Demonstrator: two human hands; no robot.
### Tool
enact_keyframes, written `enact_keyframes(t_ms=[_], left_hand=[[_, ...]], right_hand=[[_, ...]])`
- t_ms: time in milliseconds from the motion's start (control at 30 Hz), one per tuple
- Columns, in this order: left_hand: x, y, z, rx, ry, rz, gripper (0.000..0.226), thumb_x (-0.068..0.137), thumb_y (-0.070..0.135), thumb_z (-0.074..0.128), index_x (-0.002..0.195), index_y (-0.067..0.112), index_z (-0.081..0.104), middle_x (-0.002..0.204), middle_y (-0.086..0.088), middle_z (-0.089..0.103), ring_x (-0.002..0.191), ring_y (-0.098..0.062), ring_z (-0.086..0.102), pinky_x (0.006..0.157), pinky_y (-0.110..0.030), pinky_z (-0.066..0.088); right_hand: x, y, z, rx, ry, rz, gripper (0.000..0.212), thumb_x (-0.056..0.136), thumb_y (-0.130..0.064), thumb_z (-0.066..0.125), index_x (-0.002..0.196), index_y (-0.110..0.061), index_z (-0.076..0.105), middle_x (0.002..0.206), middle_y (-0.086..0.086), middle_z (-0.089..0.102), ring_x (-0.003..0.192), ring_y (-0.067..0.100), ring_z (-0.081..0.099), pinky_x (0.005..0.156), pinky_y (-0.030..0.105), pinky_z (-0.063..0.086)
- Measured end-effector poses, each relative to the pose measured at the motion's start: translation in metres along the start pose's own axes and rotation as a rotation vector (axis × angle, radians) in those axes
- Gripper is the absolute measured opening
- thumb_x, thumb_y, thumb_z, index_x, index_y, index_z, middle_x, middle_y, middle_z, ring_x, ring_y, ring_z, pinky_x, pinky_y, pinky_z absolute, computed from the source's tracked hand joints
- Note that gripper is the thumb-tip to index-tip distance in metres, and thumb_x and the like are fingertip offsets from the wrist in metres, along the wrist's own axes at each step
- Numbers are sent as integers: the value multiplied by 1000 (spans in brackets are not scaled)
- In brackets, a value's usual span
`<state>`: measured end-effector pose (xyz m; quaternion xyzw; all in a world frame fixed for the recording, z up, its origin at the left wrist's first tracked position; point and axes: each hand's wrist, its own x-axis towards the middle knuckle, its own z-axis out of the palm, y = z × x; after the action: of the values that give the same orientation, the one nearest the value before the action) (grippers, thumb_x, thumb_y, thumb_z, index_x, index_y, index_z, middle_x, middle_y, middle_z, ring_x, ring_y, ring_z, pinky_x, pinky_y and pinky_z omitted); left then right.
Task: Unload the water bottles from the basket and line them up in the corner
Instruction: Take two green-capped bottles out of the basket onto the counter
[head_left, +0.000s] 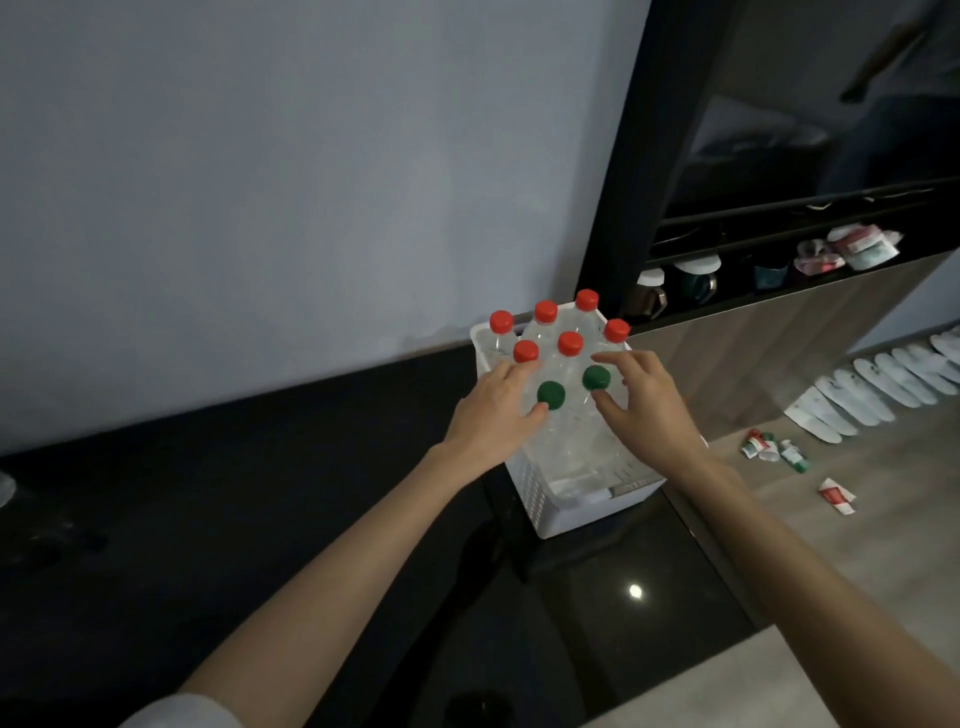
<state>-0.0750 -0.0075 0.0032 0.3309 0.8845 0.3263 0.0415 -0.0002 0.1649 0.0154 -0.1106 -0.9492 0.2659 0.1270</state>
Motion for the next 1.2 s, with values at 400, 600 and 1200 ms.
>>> enact_keyframes(t_ms=[400,600,1200], left_hand=[[19,0,59,160,94,-114,36,89,35,58,120,20,47,113,1,46,100,-11,50,75,-29,54],[22,19,68,227,119,-237,28,91,29,54,114,14,46,106,-2,54,88,-13,55,75,-32,54],[0,56,-29,38,493,-158,21,88,18,60,105,12,48,95,0,52,86,-14,49,75,-32,48]], right_hand=[[54,65,20,-196,-326,-215,28,92,-39,55,107,-18,42,92,6,61,76,26,62,65,39,51],[56,68,19,-169,-310,-314,23,95,-39,48,95,-20,36,83,1,60,65,22,55,57,36,46],[60,-17,-50,293,-82,-508,34,93,-39,54,116,-14,48,91,-11,56,75,3,54,67,14,41]])
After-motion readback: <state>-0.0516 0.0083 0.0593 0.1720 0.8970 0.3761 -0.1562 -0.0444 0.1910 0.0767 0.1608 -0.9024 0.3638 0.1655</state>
